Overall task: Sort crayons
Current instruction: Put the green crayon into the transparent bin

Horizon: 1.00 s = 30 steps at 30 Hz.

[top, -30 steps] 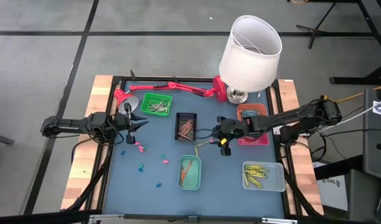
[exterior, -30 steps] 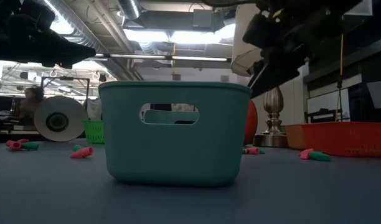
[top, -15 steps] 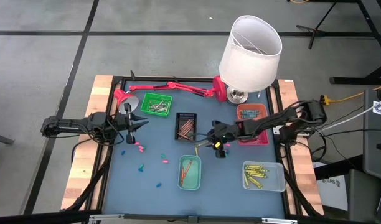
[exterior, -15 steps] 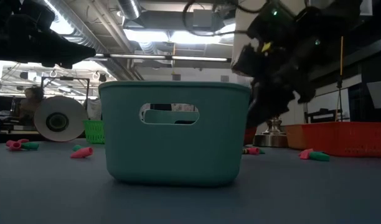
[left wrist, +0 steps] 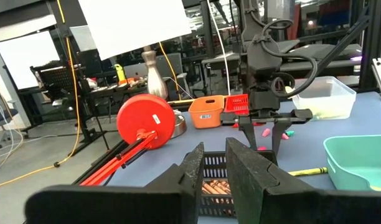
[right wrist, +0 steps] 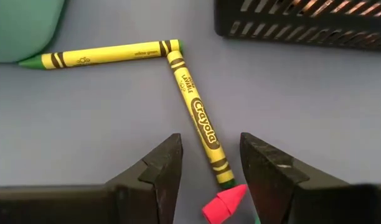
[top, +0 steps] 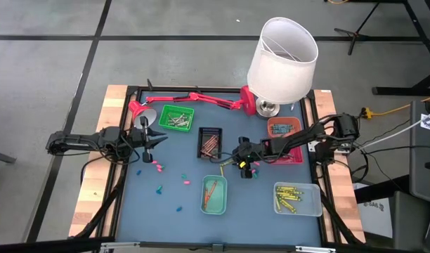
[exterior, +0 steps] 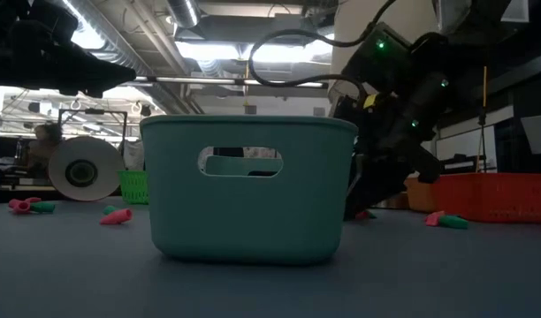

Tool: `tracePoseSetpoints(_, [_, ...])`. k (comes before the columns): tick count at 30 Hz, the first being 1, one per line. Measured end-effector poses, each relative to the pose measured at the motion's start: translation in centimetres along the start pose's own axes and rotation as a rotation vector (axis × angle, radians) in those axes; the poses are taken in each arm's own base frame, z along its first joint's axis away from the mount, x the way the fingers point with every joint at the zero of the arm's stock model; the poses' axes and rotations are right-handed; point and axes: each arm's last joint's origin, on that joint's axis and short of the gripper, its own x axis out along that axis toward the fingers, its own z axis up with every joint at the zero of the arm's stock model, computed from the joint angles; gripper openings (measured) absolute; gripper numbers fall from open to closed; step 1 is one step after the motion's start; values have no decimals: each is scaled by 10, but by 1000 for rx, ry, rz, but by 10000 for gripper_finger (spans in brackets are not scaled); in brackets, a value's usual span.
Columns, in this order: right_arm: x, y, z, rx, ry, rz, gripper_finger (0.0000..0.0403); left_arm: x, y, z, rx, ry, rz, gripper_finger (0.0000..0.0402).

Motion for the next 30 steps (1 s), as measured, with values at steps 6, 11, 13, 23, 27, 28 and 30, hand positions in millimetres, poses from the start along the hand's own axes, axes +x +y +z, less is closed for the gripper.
tracePoseSetpoints(6, [0,0,0,-1,0,2,151,0,0,0,0,-1,0,53])
tracePoseSetpoints(11, [0,1,0,-2,1,11,94,0,0,0,0,0,0,53])
tracePoseSetpoints(13, [0,1,0,-4,2,11,70,0,0,0,0,-1,0,53])
tracePoseSetpoints(23, [0,1,0,-6,1,4,8,0,0,0,0,-1,0,53])
tracePoseSetpoints(27, [-1,1,0,-6,0,3,17,0,0,0,0,0,0,53])
tracePoseSetpoints(28, [-1,1,0,-6,-2,3,18,0,0,0,0,0,0,53])
tracePoseSetpoints(30, [-6,0,1,-6,3,3,17,0,0,0,0,0,0,53])
